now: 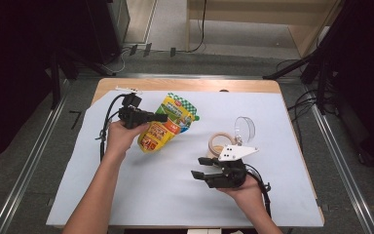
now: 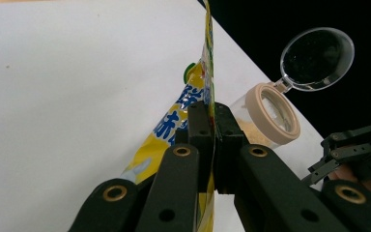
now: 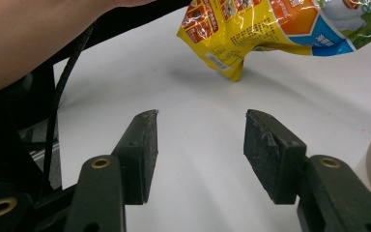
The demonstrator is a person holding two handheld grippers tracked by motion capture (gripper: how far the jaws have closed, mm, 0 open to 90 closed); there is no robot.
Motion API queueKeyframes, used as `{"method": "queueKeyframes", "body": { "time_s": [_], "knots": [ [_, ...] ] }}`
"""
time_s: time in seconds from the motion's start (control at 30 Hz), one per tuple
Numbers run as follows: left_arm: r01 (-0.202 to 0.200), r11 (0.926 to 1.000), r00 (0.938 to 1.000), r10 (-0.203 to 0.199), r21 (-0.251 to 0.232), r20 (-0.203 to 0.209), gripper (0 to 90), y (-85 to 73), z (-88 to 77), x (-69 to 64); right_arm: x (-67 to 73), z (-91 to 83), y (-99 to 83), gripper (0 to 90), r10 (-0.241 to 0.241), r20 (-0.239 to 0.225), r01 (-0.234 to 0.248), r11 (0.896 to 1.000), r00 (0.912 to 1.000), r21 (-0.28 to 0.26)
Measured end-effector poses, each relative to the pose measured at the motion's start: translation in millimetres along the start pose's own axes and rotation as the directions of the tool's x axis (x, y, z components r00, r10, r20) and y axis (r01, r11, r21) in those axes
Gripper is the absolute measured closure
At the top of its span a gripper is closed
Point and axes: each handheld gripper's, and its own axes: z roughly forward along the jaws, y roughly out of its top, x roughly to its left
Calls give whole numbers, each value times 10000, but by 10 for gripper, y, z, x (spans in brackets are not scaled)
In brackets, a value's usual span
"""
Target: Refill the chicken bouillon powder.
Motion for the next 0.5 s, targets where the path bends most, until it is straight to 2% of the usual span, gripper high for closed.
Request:
{"method": "queueKeyframes", "body": {
  "time_s": [0.07, 0.33, 0.5],
  "knots": [
    [61, 10000, 10000, -61, -74, 66, 895, -12, -9, 12, -2, 0, -3, 475, 6, -14, -6, 10000, 10000, -9],
    [138, 9999, 9996, -139, -79, -249, 893, -62, -125, 30, -9, 22, -15, 475, 51, -21, -51, 10000, 10000, 14],
    [341, 9992, 9992, -345, -188, -191, 892, -117, -199, 49, -8, 23, -6, 475, 50, -55, -50, 10000, 10000, 6]
  ]
}}
